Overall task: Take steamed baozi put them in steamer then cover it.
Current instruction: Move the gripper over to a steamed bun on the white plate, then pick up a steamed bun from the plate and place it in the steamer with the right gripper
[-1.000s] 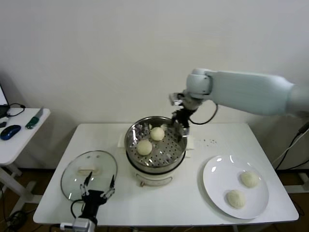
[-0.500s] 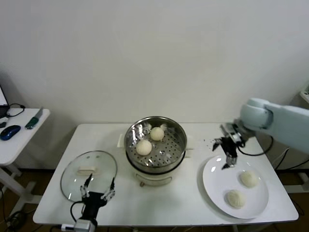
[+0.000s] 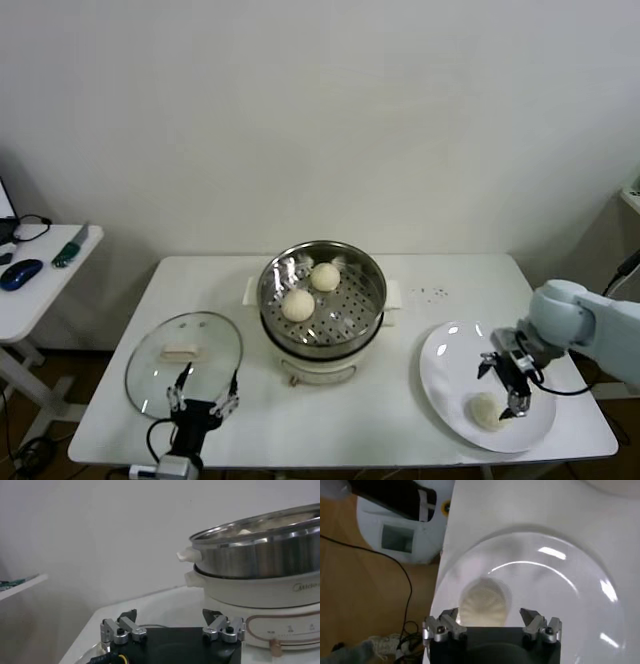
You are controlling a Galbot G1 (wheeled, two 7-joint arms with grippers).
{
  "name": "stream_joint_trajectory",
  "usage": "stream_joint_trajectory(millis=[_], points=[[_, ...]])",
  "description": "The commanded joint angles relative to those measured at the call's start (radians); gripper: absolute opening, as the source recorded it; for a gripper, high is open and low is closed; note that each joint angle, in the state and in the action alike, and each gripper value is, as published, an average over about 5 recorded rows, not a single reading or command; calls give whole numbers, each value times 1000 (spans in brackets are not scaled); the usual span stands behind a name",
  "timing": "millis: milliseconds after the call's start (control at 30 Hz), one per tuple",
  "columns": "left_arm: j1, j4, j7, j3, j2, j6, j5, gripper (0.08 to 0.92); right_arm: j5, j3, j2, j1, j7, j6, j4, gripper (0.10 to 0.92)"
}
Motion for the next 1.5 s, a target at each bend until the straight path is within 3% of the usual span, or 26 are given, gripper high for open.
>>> stream_joint_trajectory(millis=[33,533,1033,1233,1500], points=[[2,4,0,0,-1,1,3,823,-92,97,-17,-166,5,6,-15,823],[6,9,0,-2,-5,-2,4,823,-104,95,57,-171,29,3,-62,817],[7,8,0,0,-7,-4,6,823,-105,67,62,-93,22,28,-62,672],[8,8,0,2,-6,-4,6,823,-158,-119,140,229,-20,288,-71,670],[20,10,0,2,-9,-5,5,823,-146,-309,394,645,-62,563,-89,676]])
